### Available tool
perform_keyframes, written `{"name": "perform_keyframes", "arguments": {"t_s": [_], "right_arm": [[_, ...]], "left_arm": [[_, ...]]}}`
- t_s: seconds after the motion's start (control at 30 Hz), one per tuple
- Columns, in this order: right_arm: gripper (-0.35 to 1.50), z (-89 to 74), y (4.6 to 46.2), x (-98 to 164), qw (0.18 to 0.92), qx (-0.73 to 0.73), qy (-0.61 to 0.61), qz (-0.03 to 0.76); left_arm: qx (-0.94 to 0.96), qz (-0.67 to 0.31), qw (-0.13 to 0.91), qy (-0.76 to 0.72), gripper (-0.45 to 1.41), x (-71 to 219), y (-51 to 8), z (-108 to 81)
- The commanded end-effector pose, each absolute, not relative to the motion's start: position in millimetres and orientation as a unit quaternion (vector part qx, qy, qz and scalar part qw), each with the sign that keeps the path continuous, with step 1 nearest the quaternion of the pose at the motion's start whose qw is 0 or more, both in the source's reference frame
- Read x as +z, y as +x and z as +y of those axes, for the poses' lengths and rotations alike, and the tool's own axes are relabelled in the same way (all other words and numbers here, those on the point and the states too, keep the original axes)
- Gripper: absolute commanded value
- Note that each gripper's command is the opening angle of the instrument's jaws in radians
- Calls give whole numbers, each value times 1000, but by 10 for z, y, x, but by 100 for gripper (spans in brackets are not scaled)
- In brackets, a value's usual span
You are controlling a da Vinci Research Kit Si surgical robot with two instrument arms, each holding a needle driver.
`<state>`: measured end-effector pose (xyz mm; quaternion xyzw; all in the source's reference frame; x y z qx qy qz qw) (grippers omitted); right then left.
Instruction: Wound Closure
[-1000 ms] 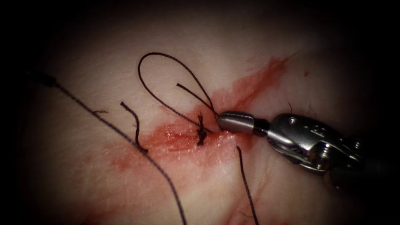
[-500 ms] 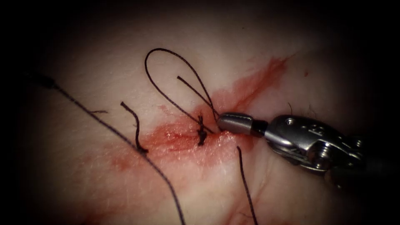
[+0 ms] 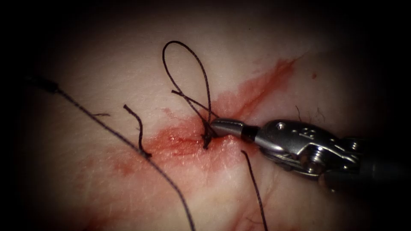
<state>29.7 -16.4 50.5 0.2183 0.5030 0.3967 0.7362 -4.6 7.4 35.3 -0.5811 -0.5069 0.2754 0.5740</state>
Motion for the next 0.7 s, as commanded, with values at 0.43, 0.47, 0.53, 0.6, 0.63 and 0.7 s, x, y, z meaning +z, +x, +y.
{"name": "perform_keyframes", "arguments": {"t_s": [0.43, 0.47, 0.53, 0.6, 0.63, 0.7], "right_arm": [[-35, -144, 313, 534, 748, 465, 120, 458], [-35, -140, 311, 536, 747, 472, 109, 455], [-35, -132, 307, 541, 745, 484, 93, 450], [-35, -127, 303, 544, 746, 490, 78, 444], [-35, -124, 301, 545, 745, 495, 71, 442], [-35, -122, 299, 546, 744, 502, 61, 437]], "left_arm": [[274, -511, 573, -580, -45, 352, -52, 76], [273, -512, 573, -579, -45, 351, -52, 76], [273, -512, 573, -579, -45, 350, -52, 76], [273, -513, 573, -578, -45, 348, -53, 76], [273, -513, 573, -578, -45, 348, -53, 76], [273, -513, 573, -578, -45, 348, -54, 76]]}}
